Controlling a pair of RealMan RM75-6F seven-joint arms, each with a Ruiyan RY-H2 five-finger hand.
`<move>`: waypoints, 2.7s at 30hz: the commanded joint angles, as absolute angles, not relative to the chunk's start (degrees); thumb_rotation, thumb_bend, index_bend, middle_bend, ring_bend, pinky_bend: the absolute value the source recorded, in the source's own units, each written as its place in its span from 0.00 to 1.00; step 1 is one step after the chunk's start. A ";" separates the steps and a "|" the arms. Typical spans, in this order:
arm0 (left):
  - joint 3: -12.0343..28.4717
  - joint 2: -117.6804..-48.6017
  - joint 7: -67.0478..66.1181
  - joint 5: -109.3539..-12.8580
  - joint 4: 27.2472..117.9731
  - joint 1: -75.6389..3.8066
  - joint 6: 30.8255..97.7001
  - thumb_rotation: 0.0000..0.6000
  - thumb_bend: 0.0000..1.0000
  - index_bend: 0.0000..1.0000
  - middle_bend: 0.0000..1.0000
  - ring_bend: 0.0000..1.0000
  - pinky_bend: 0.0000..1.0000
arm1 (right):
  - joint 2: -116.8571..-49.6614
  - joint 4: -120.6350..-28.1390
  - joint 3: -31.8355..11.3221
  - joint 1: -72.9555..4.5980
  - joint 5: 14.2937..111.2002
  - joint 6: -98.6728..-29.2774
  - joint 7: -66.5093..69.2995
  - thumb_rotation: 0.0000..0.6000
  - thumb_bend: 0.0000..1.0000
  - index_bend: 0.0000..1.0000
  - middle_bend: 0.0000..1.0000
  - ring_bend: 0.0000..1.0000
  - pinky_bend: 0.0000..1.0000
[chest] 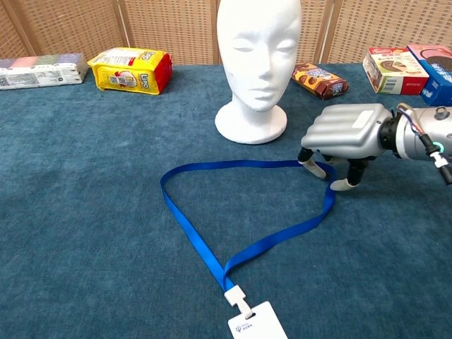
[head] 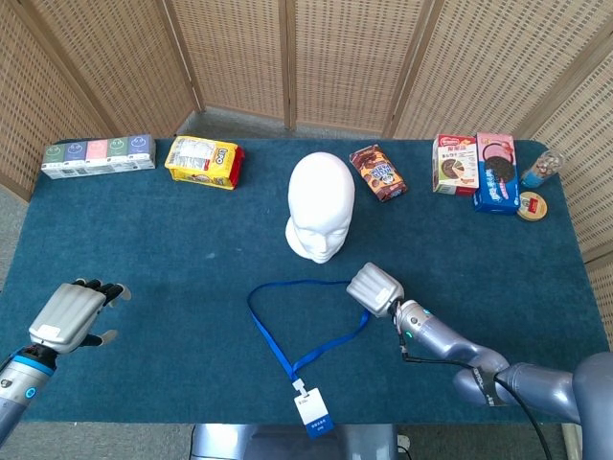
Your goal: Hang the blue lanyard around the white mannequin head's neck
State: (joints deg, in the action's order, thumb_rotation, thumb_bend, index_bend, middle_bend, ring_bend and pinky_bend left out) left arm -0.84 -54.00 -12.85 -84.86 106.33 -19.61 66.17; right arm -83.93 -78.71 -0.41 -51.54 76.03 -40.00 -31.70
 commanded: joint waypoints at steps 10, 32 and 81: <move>-0.72 -53.82 -12.79 -84.96 106.46 -19.79 66.10 0.99 0.18 0.35 0.48 0.43 0.43 | -84.58 -77.83 0.12 -50.99 76.03 -40.81 -31.38 0.91 0.38 0.51 0.98 1.00 1.00; -0.30 -53.18 -13.70 -85.10 107.96 -20.42 65.88 1.00 0.18 0.34 0.48 0.43 0.43 | -84.78 -76.14 1.19 -48.56 78.94 -43.81 -27.61 0.92 0.40 0.51 0.98 1.00 1.00; -0.18 -53.11 -12.19 -85.49 107.89 -20.97 65.45 0.99 0.18 0.30 0.48 0.43 0.43 | -85.33 -75.09 0.74 -47.67 79.71 -43.08 -26.56 0.92 0.47 0.53 0.98 1.00 1.00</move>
